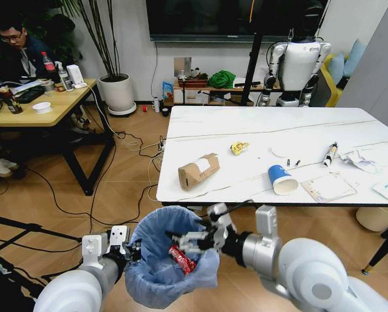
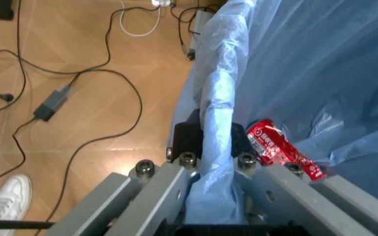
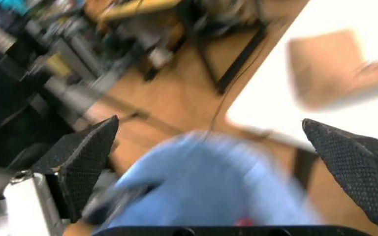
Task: Pick up the trash bin and place the trash from the table into it.
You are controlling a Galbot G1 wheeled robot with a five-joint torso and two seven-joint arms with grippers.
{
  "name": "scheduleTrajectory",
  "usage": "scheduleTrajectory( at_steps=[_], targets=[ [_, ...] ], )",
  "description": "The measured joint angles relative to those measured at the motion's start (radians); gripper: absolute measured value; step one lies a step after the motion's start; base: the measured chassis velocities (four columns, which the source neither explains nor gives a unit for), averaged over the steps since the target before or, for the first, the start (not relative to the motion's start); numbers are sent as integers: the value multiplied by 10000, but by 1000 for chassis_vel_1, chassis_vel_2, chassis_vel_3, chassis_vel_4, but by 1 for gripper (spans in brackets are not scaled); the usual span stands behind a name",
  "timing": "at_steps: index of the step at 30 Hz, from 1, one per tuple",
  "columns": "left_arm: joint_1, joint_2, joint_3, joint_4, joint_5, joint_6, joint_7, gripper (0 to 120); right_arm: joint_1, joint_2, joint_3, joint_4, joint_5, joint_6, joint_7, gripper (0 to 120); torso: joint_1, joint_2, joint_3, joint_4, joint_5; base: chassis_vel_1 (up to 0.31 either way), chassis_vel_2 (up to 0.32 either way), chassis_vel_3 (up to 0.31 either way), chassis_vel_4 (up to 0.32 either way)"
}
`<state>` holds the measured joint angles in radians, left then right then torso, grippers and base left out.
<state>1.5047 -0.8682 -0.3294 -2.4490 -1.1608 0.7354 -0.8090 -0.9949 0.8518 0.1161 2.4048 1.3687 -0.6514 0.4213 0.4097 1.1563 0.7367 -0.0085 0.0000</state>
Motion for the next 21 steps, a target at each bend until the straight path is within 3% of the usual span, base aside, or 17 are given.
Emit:
scheduleTrajectory(
  at_steps=[7,12,17,19,21],
  targets=[
    [172,34,-121,-145,302,0,241,0,1460,399,243,-1506,-557,257,288,100,1,0,1,-1,0,0,0,0,0],
    [269,11,-247,-180,385,0,278,0,2613,851,-756,-2471,-519,255,1822,100,1,-1,1,-1,-1,0,0,0,0],
    [311,-67,-248,-181,490,0,336,0,4018,1986,-2324,-3806,-209,346,3736,100,2,-1,1,0,-3,0,0,0,0],
    [317,-67,-252,-181,496,0,340,0,4140,2138,-2472,-3941,-118,347,3970,100,2,-1,2,0,-3,0,0,0,0],
    [341,-71,-321,-183,510,0,348,0,4770,3105,-3179,-4718,277,417,5064,100,2,-1,2,2,-4,0,0,0,0]
  ],
)
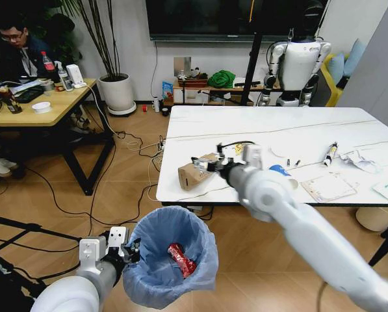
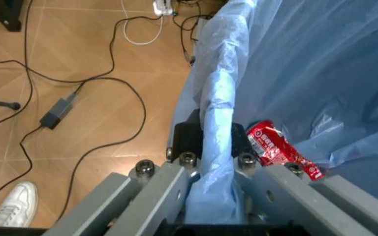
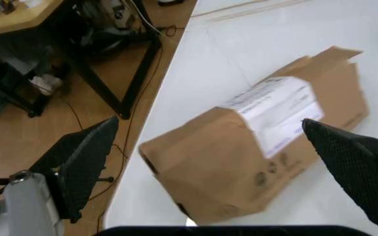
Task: Pick up the trash bin and place the trash from the table into it.
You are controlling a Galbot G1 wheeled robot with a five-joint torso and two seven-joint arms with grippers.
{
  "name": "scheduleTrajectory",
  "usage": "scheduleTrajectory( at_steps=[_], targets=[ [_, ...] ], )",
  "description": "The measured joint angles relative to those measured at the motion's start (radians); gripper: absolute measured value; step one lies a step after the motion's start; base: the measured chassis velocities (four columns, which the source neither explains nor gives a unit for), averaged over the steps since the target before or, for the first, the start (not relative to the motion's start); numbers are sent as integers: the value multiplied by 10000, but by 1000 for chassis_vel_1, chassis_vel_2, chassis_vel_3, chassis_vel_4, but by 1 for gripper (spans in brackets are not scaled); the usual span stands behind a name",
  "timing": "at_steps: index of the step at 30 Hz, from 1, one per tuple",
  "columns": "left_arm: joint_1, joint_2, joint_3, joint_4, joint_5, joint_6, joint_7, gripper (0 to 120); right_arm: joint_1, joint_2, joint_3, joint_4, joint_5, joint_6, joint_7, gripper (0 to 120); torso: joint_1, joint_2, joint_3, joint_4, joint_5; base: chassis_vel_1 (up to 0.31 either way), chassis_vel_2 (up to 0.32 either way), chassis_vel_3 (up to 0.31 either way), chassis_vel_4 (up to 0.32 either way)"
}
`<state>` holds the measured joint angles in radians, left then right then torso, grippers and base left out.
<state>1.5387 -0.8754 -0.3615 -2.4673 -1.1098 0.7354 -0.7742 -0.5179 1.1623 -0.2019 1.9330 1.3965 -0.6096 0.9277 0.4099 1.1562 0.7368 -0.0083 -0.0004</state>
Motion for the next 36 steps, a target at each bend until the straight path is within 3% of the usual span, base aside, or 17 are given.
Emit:
scheduleTrajectory(
  at_steps=[7,22,25,29,31,36],
  targets=[
    [43,-61,-73,-24,47,0,47,0,749,1271,-472,-1116,793,200,1422,100,0,0,-1,-1,-1,0,0,0,0],
    [-66,-46,-82,-44,69,0,261,0,932,1449,-874,-1977,728,317,2520,100,0,0,-2,-3,4,0,0,0,0],
    [-94,-48,-122,-42,69,0,280,0,982,1483,-931,-2048,838,344,2570,87,-1,2,-4,-3,4,0,0,0,0],
    [-88,-52,-150,-42,69,0,286,0,987,1484,-939,-2066,851,347,2568,81,-3,3,-5,-2,4,0,0,0,0],
    [-67,-56,-192,-61,68,0,293,0,988,1468,-947,-2077,857,350,2539,69,-4,4,-6,-2,5,0,0,0,0],
    [-39,-90,-214,-110,80,0,302,0,934,1344,-1006,-1973,846,351,2453,58,-4,4,-4,-1,5,0,0,0,0]
  ],
)
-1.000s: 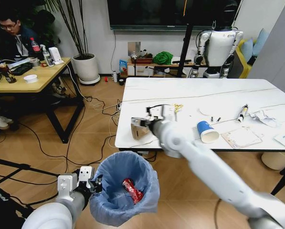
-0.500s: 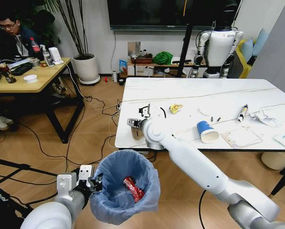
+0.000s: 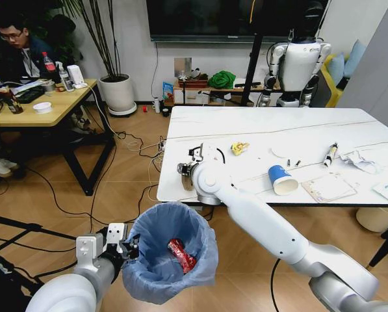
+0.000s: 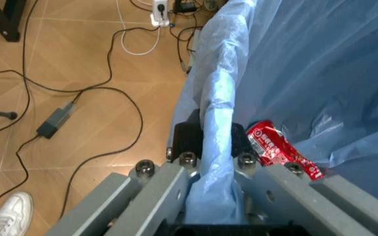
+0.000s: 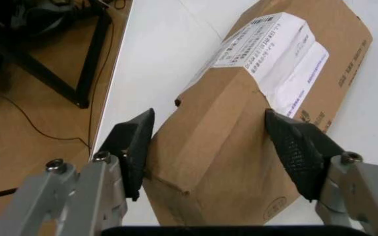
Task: Pick up the trash bin and place the trash from the table into it.
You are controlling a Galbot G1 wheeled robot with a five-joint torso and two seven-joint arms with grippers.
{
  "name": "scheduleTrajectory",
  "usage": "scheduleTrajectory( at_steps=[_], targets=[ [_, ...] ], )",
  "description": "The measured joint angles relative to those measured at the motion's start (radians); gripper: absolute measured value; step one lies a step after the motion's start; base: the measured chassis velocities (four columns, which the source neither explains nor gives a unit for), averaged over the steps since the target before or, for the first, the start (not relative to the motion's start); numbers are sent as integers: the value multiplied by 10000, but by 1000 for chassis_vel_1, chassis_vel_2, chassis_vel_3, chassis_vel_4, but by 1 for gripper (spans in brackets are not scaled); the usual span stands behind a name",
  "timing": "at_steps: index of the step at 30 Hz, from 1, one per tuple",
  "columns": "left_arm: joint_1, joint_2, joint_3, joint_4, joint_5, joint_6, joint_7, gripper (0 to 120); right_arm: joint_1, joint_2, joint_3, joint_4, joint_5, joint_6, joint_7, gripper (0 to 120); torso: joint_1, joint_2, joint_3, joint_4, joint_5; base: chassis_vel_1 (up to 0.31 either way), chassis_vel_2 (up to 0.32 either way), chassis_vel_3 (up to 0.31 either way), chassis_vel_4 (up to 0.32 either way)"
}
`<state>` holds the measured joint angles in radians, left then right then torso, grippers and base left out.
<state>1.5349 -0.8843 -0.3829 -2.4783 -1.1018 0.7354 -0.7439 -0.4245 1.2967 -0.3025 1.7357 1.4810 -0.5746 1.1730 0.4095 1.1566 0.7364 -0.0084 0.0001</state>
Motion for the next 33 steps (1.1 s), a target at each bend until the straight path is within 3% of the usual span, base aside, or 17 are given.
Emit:
scheduleTrajectory(
  at_steps=[10,18,20,23,25,26,27,33],
  targets=[
    [24,-17,-15,-23,168,0,150,0,-302,-538,277,540,-252,-5,-267,37,4,-5,7,-5,0,0,0,0,0],
    [-3,-33,41,63,401,0,396,0,-376,-1824,1354,1915,-451,77,-1416,16,5,-6,4,-2,-2,0,0,0,0],
    [-4,-33,39,70,409,0,413,0,-396,-1883,1427,1980,-451,110,-1535,16,5,-6,4,-2,-2,0,0,0,0],
    [-17,-6,-13,125,450,0,555,0,-670,-2572,2214,2804,-454,471,-3097,14,4,-5,3,-4,-1,0,0,0,0],
    [-18,-2,-20,131,450,0,569,0,-722,-2663,2323,2918,-453,525,-3336,14,3,-5,3,-3,0,0,0,0,0],
    [-55,22,-72,208,450,1,668,0,-1114,-3166,2981,3606,-418,718,-4705,14,3,-4,2,-2,1,0,0,0,0],
    [-77,26,-81,255,450,0,703,0,-1321,-3332,3189,3868,-379,768,-5095,14,3,-4,2,-2,0,0,0,0,0],
    [-206,11,-27,450,433,1,842,0,-2788,-4016,4128,5357,-39,937,-6135,14,2,-3,2,-3,1,0,0,0,0]
  ],
)
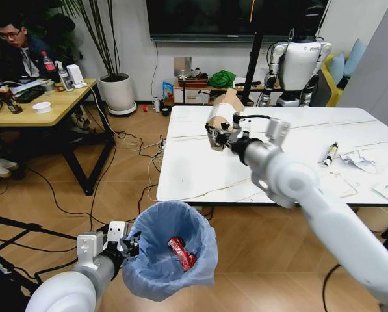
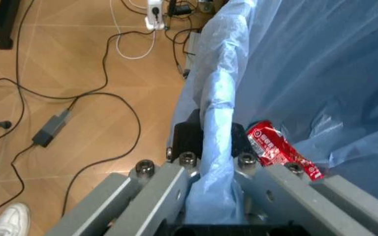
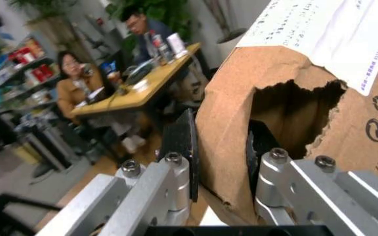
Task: Pick up the trash bin and place the trash from the table into it.
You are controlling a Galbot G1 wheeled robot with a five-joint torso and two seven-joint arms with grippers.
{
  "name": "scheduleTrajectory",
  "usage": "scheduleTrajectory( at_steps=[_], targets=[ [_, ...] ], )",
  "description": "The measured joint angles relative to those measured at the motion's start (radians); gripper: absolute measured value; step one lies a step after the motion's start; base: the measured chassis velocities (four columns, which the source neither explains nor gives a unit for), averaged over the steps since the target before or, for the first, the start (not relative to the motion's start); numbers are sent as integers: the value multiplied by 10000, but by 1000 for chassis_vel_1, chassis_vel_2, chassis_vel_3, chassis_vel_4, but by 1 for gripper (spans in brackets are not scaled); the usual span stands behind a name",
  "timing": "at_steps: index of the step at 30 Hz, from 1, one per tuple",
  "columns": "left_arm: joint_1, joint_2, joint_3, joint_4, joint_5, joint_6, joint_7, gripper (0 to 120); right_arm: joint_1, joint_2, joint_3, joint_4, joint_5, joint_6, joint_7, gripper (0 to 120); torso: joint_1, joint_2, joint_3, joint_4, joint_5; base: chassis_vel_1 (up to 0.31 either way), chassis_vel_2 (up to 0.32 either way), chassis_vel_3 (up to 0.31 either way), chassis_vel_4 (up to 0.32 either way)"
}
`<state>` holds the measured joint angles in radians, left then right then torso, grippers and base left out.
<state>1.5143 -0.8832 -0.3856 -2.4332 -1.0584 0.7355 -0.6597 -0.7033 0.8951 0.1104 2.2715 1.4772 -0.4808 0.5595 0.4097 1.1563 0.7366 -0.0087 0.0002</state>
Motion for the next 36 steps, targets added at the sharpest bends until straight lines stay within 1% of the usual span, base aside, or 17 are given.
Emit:
scheduleTrajectory(
  at_steps=[3,4,5,6,9,10,13,19,21,26,27,28,30,31,33,35,36],
  targets=[
    [-43,1,40,67,-21,0,19,0,-566,-157,238,482,60,13,-297,14,0,1,-1,0,-1,0,0,0,0],
    [-113,48,81,156,-106,0,12,0,-1202,-337,443,981,111,36,-720,14,-1,2,-1,1,-1,0,0,0,0],
    [-113,48,81,156,-106,0,12,0,-1202,-337,443,981,111,36,-720,14,-1,2,-1,1,-1,0,0,0,0],
    [-178,96,128,209,-172,0,-35,0,-1615,-455,539,1250,100,75,-1024,14,-2,2,-1,0,-2,0,0,0,0],
    [-374,190,336,302,-437,0,-486,0,-2574,-606,673,1740,-299,361,-2001,14,-1,2,-1,-1,-1,0,0,0,0],
    [-374,190,336,302,-437,0,-486,0,-2574,-606,673,1740,-299,361,-2001,14,-1,2,-1,-1,-1,0,0,0,0],
    [-476,150,598,390,-582,0,-713,0,-3416,-628,542,2283,-866,552,-2881,14,-1,2,-1,0,-3,0,0,0,0],
    [-592,8,910,452,-618,0,-760,0,-4182,-476,-55,2370,-1888,610,-3525,14,-1,2,-1,1,-2,0,0,0,0],
    [-658,-80,1064,466,-616,0,-783,0,-4449,-453,-417,2256,-2461,593,-3667,14,-1,2,0,2,-3,0,0,0,0],
    [-669,-177,1132,459,-608,0,-791,0,-4893,-445,-699,1932,-3387,592,-3847,14,0,2,0,2,-2,0,0,0,0],
    [-664,-195,1133,441,-604,0,-792,0,-5088,-459,-784,1859,-3752,590,-3914,13,0,2,0,2,-1,0,0,0,0],
    [-644,-221,1131,392,-582,0,-786,0,-5533,-520,-970,1817,-4664,400,-4112,14,0,2,0,0,-2,0,0,0,0],
    [-639,-221,1140,365,-575,0,-776,0,-5678,-530,-1046,1882,-4863,326,-4138,21,0,2,0,1,-2,0,0,0,0],
    [-639,-221,1140,365,-575,0,-776,0,-5678,-530,-1046,1882,-4863,326,-4138,21,0,2,0,1,-2,0,0,0,0],
    [-631,-214,1152,350,-570,0,-767,0,-5779,-536,-1047,1965,-4929,271,-4149,31,0,2,0,1,-3,0,0,0,0],
    [-625,-200,1156,343,-569,0,-764,0,-5861,-549,-1027,1989,-5007,251,-4172,34,0,2,0,1,-2,0,0,0,0],
    [-620,-181,1159,329,-568,0,-759,0,-5981,-569,-985,1991,-5153,241,-4232,39,0,2,0,2,-2,0,0,0,0]
  ],
)
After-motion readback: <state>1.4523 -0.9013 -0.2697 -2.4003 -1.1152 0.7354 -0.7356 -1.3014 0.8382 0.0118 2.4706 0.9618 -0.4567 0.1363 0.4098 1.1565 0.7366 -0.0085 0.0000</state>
